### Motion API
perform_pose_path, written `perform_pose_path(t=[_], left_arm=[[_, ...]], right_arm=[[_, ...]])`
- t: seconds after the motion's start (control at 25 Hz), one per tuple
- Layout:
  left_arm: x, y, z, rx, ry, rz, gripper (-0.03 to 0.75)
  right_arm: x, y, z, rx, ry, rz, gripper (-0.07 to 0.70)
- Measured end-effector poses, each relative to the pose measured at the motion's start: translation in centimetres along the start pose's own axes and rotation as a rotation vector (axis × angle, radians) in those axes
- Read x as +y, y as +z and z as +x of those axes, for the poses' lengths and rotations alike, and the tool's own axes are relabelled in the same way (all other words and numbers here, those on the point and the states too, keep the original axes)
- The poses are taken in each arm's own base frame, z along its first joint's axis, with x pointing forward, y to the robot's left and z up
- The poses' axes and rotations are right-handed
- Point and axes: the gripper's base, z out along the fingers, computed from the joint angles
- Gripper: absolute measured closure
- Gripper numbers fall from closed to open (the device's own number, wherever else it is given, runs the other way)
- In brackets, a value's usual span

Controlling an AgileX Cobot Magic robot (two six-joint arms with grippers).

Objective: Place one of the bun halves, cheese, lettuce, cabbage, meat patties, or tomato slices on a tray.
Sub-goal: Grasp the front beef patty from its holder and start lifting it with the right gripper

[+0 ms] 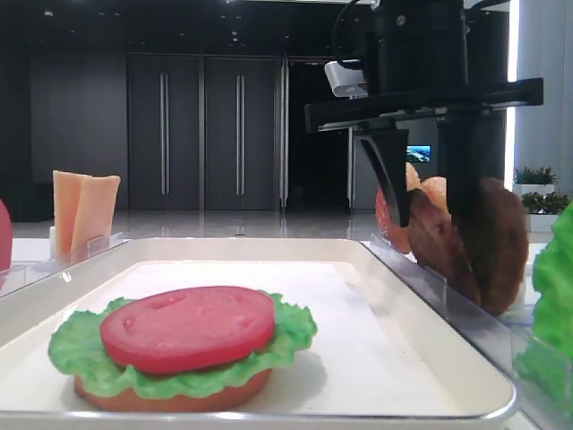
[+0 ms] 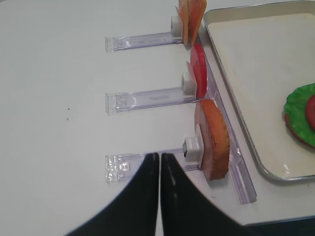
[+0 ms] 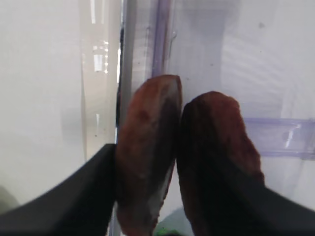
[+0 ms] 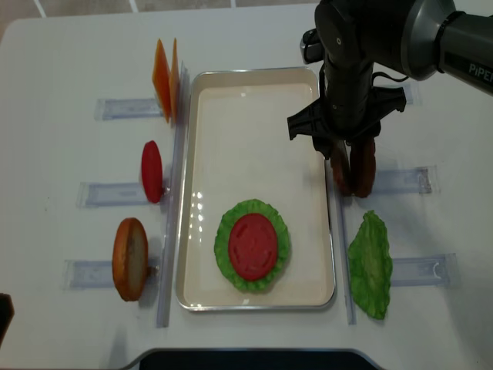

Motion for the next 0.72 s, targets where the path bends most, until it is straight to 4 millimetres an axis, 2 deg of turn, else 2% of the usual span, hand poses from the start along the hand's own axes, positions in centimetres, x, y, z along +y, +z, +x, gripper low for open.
perform_pose_path(t=[0.2, 0.28, 0.72], left_arm=[[0.0, 0.0, 0.0, 0.0, 0.0, 0.0, 0.715], [0.0, 0.0, 0.0, 0.0, 0.0, 0.0, 0.715], [0.0, 0.0, 0.0, 0.0, 0.0, 0.0, 0.715]], right_arm=[[-0.06, 0.0, 0.0, 0.0, -0.002, 0.007, 0.432], [-0.08, 0.0, -0.09, -0.01, -0.005, 0.009, 0.478], [-0.28, -0.13, 0.06, 0.007, -0.008, 0.029, 0.479]])
